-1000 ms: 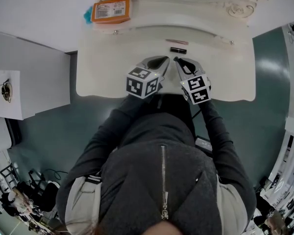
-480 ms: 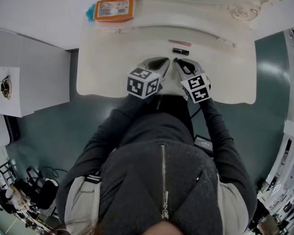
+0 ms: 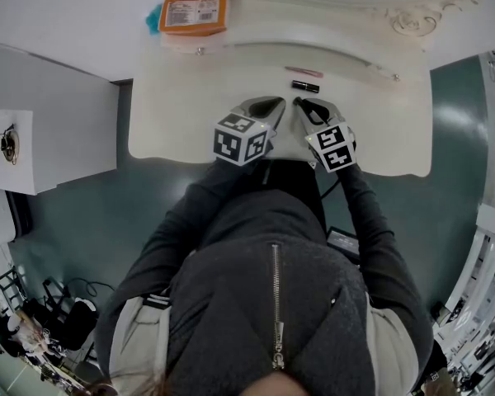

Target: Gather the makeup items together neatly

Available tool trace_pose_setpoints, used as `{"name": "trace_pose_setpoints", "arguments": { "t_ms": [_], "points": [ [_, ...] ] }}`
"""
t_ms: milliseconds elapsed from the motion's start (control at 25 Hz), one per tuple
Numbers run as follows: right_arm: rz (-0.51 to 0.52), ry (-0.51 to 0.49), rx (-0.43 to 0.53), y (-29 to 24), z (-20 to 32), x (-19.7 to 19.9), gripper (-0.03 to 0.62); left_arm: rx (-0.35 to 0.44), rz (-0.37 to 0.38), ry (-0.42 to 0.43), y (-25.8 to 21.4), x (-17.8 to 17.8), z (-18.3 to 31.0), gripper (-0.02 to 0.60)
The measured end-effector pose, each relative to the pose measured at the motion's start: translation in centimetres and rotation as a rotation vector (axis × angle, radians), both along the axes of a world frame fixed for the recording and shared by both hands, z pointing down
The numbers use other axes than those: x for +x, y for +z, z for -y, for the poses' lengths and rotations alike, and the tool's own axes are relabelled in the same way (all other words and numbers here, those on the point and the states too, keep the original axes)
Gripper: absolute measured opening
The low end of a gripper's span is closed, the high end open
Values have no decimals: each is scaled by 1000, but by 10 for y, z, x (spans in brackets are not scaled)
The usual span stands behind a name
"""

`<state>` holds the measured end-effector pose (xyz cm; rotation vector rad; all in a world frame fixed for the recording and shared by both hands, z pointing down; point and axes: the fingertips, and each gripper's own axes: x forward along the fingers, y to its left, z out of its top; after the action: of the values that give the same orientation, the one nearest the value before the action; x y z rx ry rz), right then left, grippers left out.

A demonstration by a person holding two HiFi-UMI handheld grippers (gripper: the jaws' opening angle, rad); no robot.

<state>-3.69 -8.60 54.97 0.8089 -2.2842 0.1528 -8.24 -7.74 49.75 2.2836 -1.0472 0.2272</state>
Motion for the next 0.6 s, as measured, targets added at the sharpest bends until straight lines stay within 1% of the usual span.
{"name": "trace_pose_setpoints", "arguments": {
  "t_ms": [120, 200, 360, 600],
  "points": [
    [-6, -6, -3, 0, 1, 1, 59, 3, 1, -1, -1, 0, 0, 11],
    [-16, -9, 0, 1, 2, 2, 81, 5, 3, -4, -1, -1, 0, 11],
    [-27, -14, 5, 1, 3, 3, 95, 9, 1, -18, -2, -7, 1, 11],
    [-32, -29, -20, 2, 2, 3, 109, 6, -5, -20, -2, -10, 1, 11]
  ]
}}
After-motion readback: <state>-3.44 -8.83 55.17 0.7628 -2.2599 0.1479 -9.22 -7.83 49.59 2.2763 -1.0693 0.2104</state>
